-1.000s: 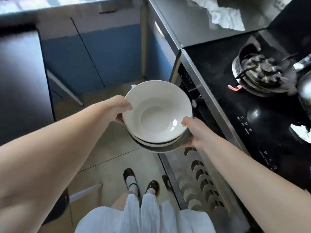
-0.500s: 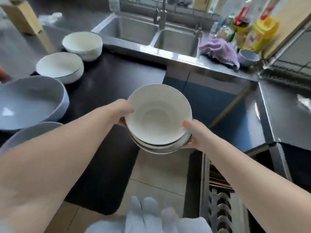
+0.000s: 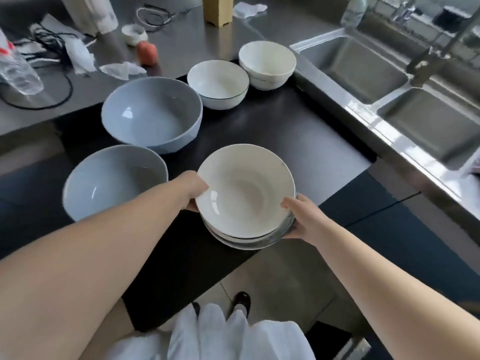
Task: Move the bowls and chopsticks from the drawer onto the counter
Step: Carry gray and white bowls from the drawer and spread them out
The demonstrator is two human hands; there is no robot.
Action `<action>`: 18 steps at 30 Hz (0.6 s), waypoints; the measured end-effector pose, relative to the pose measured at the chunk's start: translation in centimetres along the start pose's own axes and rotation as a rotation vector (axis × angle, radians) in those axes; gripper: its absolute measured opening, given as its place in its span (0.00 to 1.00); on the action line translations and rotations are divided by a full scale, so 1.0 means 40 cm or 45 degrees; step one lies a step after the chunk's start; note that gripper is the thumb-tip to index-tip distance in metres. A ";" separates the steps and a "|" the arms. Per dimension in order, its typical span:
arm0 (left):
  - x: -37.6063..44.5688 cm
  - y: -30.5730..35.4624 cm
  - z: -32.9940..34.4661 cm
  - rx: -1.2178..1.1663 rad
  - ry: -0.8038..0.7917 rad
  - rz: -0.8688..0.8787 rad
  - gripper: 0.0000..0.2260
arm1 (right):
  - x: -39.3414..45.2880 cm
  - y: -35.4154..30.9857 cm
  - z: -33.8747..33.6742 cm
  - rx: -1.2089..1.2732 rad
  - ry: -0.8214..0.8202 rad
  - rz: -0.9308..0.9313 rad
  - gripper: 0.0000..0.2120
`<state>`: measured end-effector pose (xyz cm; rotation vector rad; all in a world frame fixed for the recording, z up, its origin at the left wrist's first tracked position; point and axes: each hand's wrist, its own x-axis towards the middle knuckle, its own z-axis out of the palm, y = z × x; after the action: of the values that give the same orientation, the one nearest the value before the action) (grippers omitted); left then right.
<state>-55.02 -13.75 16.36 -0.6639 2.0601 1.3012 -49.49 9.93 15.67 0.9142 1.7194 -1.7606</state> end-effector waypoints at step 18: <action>0.068 -0.038 -0.007 -0.563 0.119 0.017 0.30 | 0.152 -0.118 0.020 -0.278 -0.131 -0.203 0.31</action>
<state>-55.91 -14.85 13.57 -0.9169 1.8599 1.7855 -57.06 10.04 14.08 0.5984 1.9153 -1.6447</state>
